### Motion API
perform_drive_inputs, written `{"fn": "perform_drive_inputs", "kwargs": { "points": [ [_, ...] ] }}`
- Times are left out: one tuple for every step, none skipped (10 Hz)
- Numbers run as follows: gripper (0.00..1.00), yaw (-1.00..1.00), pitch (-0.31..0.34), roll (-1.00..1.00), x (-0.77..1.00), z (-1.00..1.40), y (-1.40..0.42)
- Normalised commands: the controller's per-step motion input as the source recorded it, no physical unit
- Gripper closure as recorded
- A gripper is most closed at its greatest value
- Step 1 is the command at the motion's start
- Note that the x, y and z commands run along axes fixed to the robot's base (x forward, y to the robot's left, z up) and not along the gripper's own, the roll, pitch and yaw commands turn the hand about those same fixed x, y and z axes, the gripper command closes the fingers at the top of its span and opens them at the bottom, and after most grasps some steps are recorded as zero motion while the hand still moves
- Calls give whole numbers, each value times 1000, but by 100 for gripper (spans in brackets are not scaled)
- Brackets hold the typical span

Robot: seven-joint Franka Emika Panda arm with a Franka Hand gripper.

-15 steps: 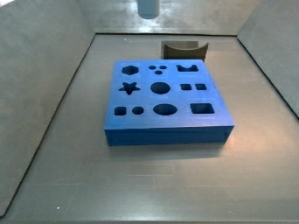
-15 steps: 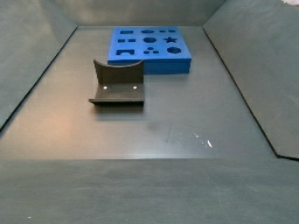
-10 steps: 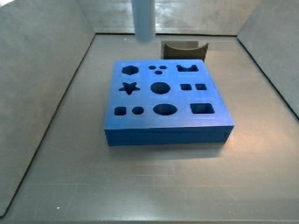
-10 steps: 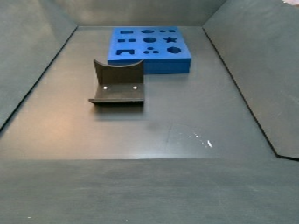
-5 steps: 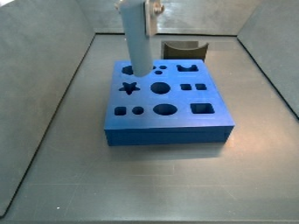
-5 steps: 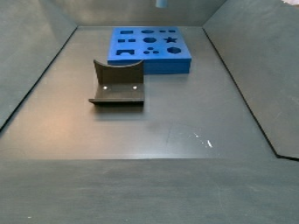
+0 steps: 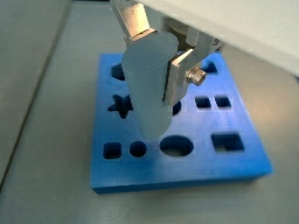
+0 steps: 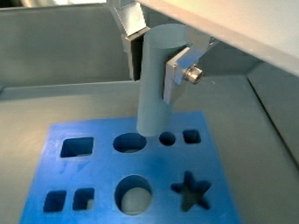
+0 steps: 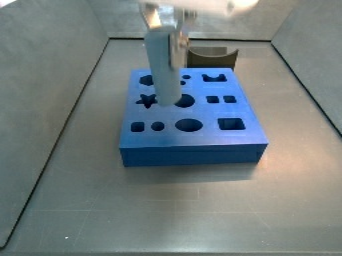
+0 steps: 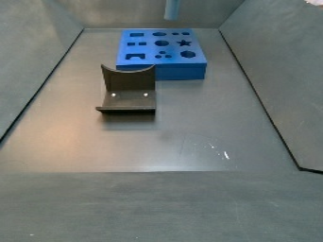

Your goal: Insert the oval object.

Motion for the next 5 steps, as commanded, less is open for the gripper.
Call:
{"fn": "perform_drive_inputs", "kwargs": {
  "points": [
    [100,-1000,0,0,0,-377,0],
    [100,-1000,0,0,0,-374,0],
    [100,-969,3,-36,103,-206,-11],
    [100,-669,0,-41,457,-197,-54],
    [100,-471,0,-7,646,-229,-91]
  ]
}}
